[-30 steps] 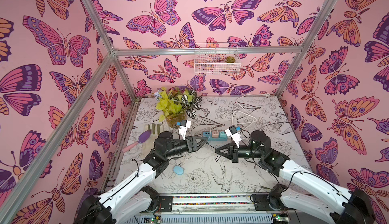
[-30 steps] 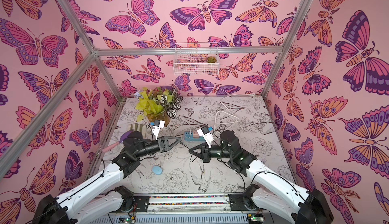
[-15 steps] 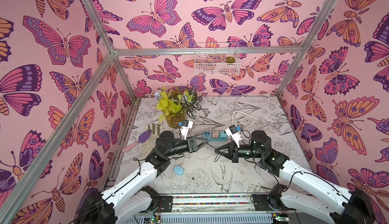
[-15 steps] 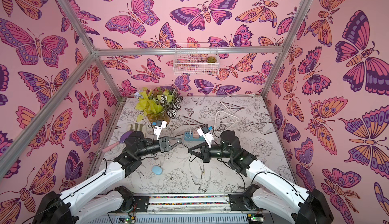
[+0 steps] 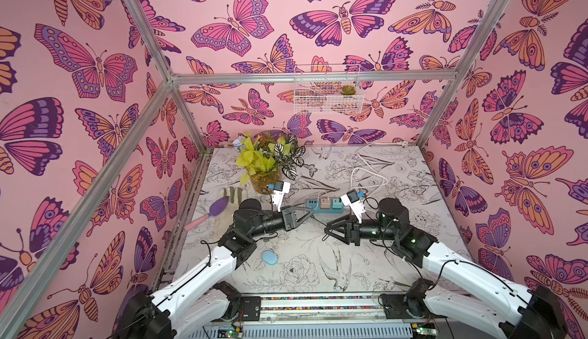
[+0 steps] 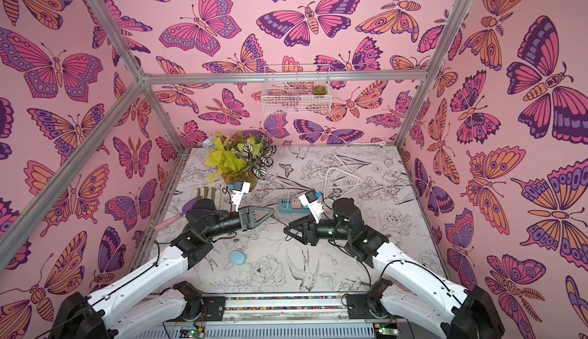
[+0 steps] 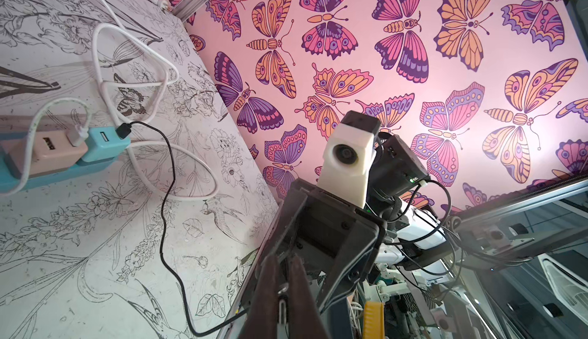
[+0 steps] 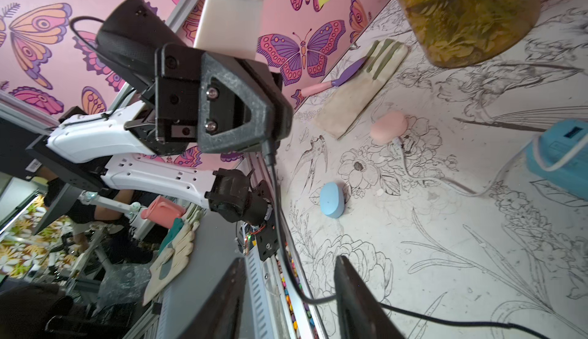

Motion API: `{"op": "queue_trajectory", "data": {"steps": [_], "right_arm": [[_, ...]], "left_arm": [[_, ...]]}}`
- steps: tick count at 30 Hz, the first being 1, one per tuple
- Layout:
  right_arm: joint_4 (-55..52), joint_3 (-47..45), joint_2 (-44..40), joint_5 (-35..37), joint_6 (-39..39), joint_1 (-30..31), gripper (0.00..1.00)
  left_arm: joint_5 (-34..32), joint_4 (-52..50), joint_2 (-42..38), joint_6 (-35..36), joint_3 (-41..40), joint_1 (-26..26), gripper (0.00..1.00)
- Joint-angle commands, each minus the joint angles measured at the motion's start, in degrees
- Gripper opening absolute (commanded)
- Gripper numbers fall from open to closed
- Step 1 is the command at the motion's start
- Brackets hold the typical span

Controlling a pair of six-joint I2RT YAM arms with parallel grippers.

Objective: Charge the bluetooth headset
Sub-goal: Adjust the charging cable.

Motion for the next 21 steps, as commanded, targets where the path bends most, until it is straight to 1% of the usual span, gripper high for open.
{"op": "queue_trajectory", "data": {"steps": [1,3,6,11,13,17,21], "right_arm": [[-0.4,1.5,-2.1,5.9,0.9,0.3,0.55],[1.0,1.3,-2.6,7.9,1.5,0.3,0.60],[3.4,1.7,-1.7,8.6,2.2,0.3,0.61],[9.5,3.0,3.0,6.7,4.7,0.3,0.62],[12.1,3.5,4.9,4.8,5.6,0.3,0.62],[17.5,3.8,7.9,2.2,8.3,0.5,0.62],[21.0,3.6,10.1,0.8,9.2,1.9,0.57]], "left_arm": [[-2.9,-2.4,-1.9,3.1,-1.0,0.3,0.00],[-3.9,-2.7,-2.5,3.9,-1.1,0.3,0.00],[-4.9,-2.7,-2.4,4.9,-0.9,0.1,0.00],[-5.9,-2.1,-0.9,5.8,0.0,-1.2,0.00],[-6.1,-1.4,-0.2,5.7,0.4,-2.0,0.00],[-7.1,1.1,0.5,4.9,0.1,-3.2,0.00],[-7.6,3.8,0.8,3.8,-0.6,-3.6,0.00]]}}
